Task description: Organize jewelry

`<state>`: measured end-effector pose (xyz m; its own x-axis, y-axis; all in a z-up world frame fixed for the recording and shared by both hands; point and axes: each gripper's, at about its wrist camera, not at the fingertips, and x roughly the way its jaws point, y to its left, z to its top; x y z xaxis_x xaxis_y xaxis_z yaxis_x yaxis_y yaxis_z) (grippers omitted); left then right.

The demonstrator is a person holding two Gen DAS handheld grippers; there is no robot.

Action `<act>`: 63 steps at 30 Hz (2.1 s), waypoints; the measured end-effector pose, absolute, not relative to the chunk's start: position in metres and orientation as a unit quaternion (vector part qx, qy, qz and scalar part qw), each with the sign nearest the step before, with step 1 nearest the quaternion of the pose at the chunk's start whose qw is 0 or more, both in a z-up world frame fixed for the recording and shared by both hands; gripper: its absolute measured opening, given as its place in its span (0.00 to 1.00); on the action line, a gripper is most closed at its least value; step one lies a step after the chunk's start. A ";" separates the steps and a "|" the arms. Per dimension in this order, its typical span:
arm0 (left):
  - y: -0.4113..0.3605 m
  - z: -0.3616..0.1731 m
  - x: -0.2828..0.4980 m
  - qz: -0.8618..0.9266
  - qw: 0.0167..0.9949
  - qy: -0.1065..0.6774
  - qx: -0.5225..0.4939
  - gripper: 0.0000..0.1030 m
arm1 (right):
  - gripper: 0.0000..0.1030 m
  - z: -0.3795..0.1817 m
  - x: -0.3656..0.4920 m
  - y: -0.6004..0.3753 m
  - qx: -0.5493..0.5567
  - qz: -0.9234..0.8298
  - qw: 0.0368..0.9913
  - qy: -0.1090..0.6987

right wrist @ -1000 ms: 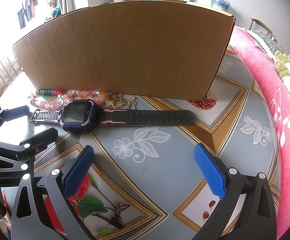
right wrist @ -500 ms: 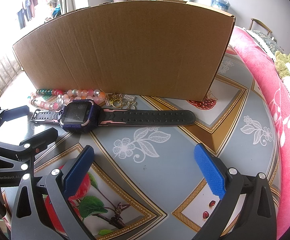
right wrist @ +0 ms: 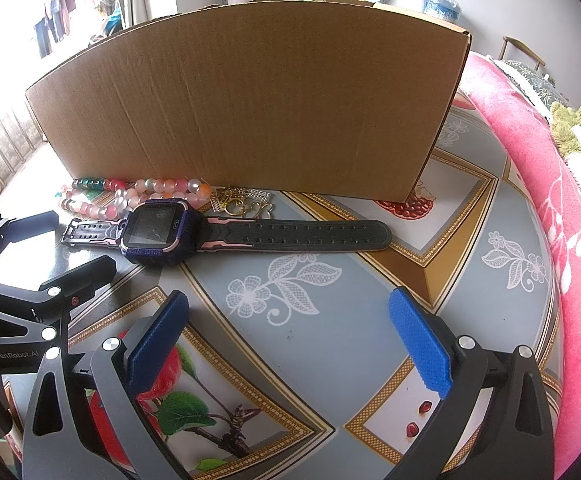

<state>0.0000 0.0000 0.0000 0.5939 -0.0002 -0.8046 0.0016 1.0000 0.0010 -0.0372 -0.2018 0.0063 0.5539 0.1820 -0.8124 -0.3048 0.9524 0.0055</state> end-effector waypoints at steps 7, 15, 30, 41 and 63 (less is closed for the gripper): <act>0.000 0.000 0.000 -0.001 0.893 0.451 0.001 0.93 | 0.94 0.006 -0.037 -0.202 -0.068 0.139 0.879 0.451; 0.000 0.000 0.000 0.000 0.893 0.451 0.001 0.93 | 0.94 0.007 -0.039 -0.201 -0.068 0.139 0.879 0.451; 0.015 0.021 -0.044 -0.061 0.918 0.385 0.073 0.93 | 0.94 0.007 -0.045 -0.197 -0.069 0.138 0.879 0.452; -0.024 0.019 -0.003 -0.212 0.879 0.393 0.167 0.44 | 0.95 0.007 -0.044 -0.199 -0.066 0.142 0.878 0.452; -0.049 0.007 0.014 -0.280 0.844 0.424 0.174 0.38 | 0.95 0.006 -0.043 -0.201 -0.057 0.145 0.879 0.450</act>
<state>0.0138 -0.0493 0.0067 0.4840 -0.3251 -0.8125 0.6200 0.7826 0.0562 -0.0435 -0.2013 0.0063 0.5518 0.2043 -0.8085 -0.3071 0.9512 0.0308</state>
